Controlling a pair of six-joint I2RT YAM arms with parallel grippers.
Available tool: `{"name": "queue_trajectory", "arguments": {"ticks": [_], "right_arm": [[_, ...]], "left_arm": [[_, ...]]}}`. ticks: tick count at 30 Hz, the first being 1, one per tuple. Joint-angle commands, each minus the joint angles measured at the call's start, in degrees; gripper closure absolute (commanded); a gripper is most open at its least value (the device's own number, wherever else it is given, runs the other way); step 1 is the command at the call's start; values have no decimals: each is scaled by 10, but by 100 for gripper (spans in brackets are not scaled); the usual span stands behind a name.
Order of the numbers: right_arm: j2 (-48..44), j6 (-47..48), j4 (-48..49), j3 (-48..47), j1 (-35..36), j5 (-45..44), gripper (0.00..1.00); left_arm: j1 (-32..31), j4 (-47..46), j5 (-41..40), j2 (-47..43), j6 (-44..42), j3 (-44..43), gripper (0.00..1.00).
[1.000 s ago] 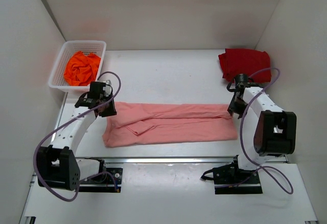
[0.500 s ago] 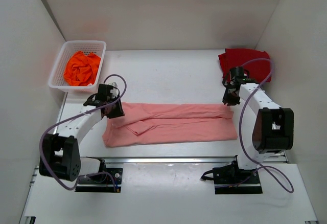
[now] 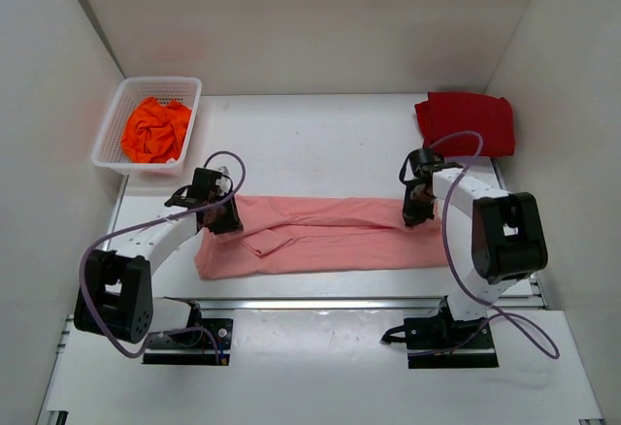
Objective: Fold and stack the t-shirts
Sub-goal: Rotate the tshirt 90 degrees
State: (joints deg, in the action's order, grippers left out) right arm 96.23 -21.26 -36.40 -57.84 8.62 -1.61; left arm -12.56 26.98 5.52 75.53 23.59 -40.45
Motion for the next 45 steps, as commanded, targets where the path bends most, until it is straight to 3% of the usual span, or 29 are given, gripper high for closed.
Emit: {"name": "queue_trajectory", "arguments": {"ticks": [1,13,18,21,27,33,35,38,40,44,45], "right_arm": [[-65,-25,-16,42,5,9,100],[-61,27,-25,-39,-23,-7,97],[43,27,-67,-82,-53,-26,100],[69,13,-96,-84,-38,-59,100],[48,-44,-117,-48,-10,-44,99],[13,-136,-93,-17,80,8,100],[4,-186,-71,-8,129,33,99],[-7,-246,-21,16,198,56,100],[4,-273,17,27,234,68,100],[24,-298,59,35,289,100,100],[34,-295,66,40,297,112,100]], "left_arm": [[-17,8,3,-23,3,14,64],[-77,-12,-72,82,35,-9,68],[-71,-24,-87,239,42,-124,69],[-59,12,-74,322,34,-240,71],[-60,140,-25,552,2,-586,70],[-56,354,26,858,33,-1174,78],[-41,351,54,889,61,-1196,84],[-36,239,84,817,64,-1040,87],[-35,197,70,800,70,-994,88],[-24,206,69,853,83,-1118,89],[-19,185,75,851,94,-1110,89]]}}
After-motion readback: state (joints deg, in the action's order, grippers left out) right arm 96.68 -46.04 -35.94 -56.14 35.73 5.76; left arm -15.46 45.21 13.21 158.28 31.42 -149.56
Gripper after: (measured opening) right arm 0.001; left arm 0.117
